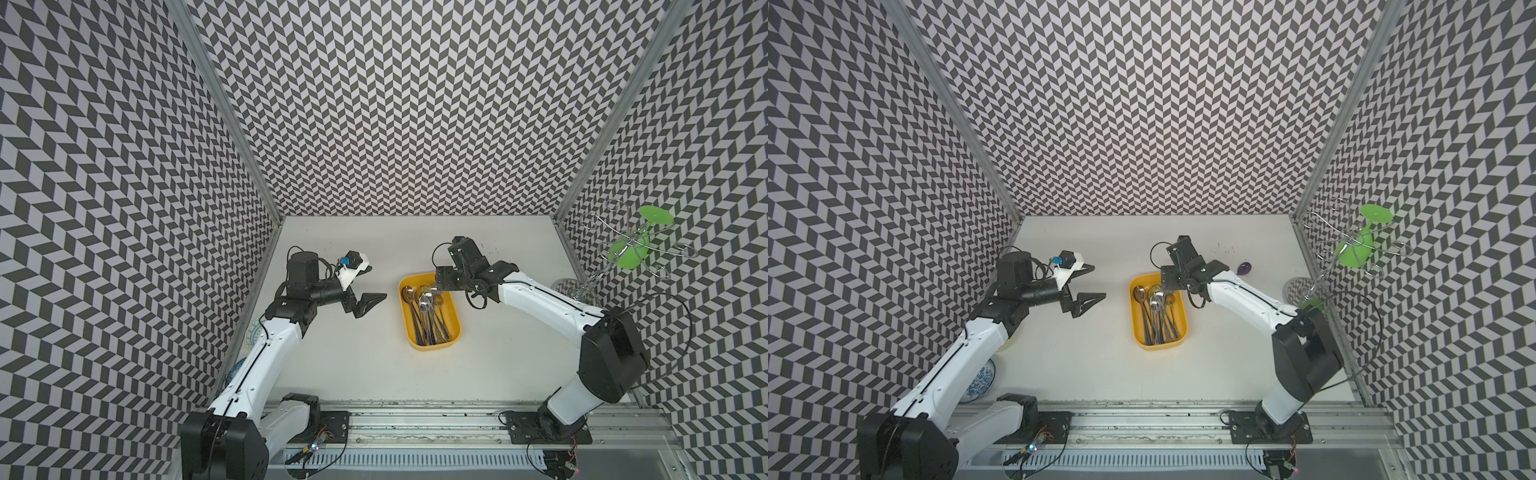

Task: Put the spoon into the storage box
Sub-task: Place the spoon in the storage box.

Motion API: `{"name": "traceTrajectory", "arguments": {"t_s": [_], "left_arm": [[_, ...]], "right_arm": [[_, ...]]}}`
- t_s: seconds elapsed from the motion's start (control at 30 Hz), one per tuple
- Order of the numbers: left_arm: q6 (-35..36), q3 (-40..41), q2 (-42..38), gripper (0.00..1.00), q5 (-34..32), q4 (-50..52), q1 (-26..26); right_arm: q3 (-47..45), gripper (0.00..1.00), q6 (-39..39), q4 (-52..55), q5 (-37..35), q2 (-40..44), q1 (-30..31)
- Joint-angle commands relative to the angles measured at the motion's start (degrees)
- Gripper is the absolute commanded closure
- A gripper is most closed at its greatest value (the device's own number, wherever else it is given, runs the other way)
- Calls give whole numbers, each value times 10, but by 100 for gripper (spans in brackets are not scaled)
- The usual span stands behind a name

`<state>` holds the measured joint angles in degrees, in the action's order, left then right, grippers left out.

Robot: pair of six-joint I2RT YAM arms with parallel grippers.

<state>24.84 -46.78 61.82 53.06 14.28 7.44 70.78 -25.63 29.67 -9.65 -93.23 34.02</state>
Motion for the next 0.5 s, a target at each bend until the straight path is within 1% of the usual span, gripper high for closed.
{"name": "traceTrajectory", "arguments": {"t_s": [0.0,0.07,0.17,0.27,0.33,0.4,0.47], "left_arm": [[6,-2,-10,0,6,3,-5],[3,-2,-10,0,8,-1,-5],[2,7,-11,0,12,-11,-4],[6,-5,-7,0,7,3,-4],[2,3,-11,0,13,-8,-3],[3,7,-11,0,12,-10,-3],[7,-2,-9,0,7,3,-3]], "right_arm": [[19,14,-36,12,-45,21,-23],[8,16,-60,1,-47,35,-35],[-22,14,-92,-42,-55,52,-50],[-18,16,-146,-31,-60,53,-76],[-19,16,-172,-39,-64,48,-86],[0,16,-195,-21,-75,28,-94],[39,16,-221,30,-96,-5,-106]]}}
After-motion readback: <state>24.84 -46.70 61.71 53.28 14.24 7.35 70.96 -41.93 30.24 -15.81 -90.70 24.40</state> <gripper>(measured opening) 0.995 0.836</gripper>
